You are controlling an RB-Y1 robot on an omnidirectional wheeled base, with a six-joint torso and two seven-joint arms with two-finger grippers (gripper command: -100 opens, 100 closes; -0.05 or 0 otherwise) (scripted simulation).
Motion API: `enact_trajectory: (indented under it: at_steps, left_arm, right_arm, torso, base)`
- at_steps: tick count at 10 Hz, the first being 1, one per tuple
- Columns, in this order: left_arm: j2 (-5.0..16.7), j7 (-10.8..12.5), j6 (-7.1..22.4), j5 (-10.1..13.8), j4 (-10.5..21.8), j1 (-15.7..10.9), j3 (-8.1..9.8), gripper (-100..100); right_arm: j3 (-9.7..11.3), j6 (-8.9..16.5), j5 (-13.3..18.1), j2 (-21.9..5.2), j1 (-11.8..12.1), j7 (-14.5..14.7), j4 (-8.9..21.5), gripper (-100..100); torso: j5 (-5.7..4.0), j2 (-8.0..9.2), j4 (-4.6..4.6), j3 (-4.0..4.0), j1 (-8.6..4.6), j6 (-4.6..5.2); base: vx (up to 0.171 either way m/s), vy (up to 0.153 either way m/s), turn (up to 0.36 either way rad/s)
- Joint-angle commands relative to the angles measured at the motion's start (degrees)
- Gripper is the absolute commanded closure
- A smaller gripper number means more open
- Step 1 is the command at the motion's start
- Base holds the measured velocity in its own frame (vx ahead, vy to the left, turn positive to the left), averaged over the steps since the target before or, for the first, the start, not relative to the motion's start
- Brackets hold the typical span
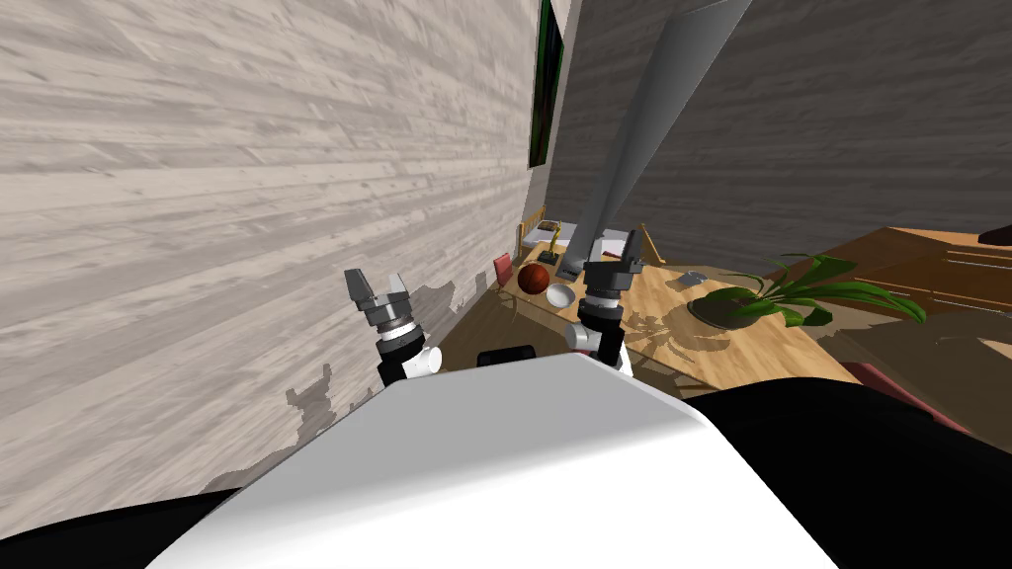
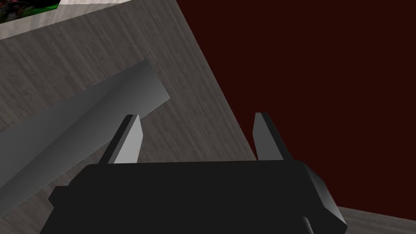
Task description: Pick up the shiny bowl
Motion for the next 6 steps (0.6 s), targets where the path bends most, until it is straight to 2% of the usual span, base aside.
enact_trajectory:
  at_steps: [1,3,4,6]
  left_arm:
    - [0.00,0.00,0.00,0.00,0.00,0.00,0.00,0]
    - [0.00,0.00,0.00,0.00,0.00,0.00,0.00,0]
    - [0.00,0.00,0.00,0.00,0.00,0.00,0.00,0]
    - [0.00,0.00,0.00,0.00,0.00,0.00,0.00,0]
  right_arm:
    - [-0.19,-0.17,0.82,-2.82,0.07,0.07,0.39,-100]
    - [-0.59,-0.57,2.70,-6.31,0.22,0.22,1.28,-100]
    - [-0.59,-0.57,2.70,-7.13,0.22,0.22,1.28,-100]
    - [-1.15,-1.14,5.42,-11.08,0.45,0.45,2.59,-100]
  torso:
    - [0.00,0.00,0.00,0.00,0.00,0.00]
    - [0.00,-0.01,0.00,-0.01,0.00,0.00]
    - [0.00,-0.02,0.00,-0.01,0.00,0.00]
    - [0.00,-0.02,0.00,-0.01,0.00,0.00]
  base:
    - [0.000,0.000,0.000]
    - [0.005,0.008,0.005]
    - [0.004,0.007,0.001]
    - [0.006,0.009,0.008]
